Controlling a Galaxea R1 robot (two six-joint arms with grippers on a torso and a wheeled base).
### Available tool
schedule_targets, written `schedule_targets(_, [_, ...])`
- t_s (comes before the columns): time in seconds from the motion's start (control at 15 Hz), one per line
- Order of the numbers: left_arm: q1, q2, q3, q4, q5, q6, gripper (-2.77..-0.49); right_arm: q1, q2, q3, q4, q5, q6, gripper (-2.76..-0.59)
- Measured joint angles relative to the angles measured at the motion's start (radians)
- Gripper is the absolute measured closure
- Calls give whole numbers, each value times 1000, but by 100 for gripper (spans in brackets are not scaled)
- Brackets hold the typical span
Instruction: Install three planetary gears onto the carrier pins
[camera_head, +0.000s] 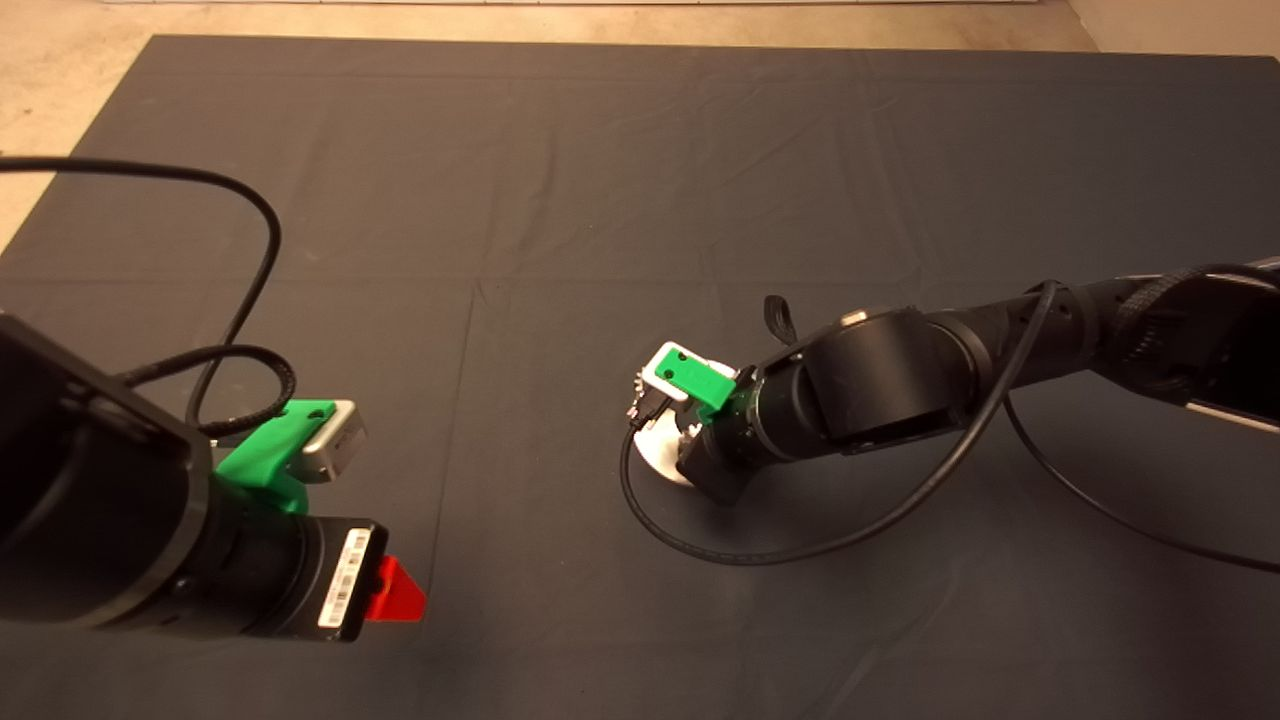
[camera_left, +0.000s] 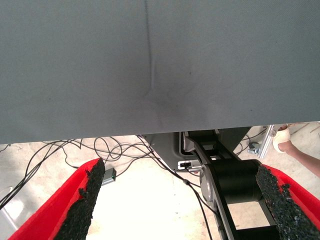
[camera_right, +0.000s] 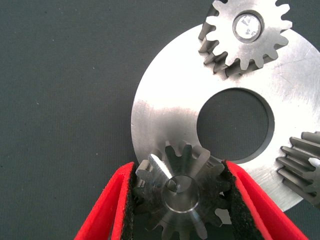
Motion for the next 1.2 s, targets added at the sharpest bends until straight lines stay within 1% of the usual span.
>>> schedule_targets(0.07, [0, 0, 0, 0, 0, 0, -217, 0, -3, 3, -1, 1, 0, -108])
schedule_targets(0.27, [0, 0, 0, 0, 0, 0, -217, -2, -7, 9, -5, -6, 0, -108])
schedule_targets(0.33, [0, 0, 0, 0, 0, 0, -217, -2, -9, 11, -6, -5, 0, -108])
schedule_targets(0.87, [0, 0, 0, 0, 0, 0, -217, -4, -12, 46, -8, -31, 0, -108])
schedule_targets(1.07, [0, 0, 0, 0, 0, 0, -217, -13, -11, 67, -8, -33, 0, -108])
schedule_targets(1.2, [0, 0, 0, 0, 0, 0, -217, -13, -11, 68, -8, -34, 0, -108])
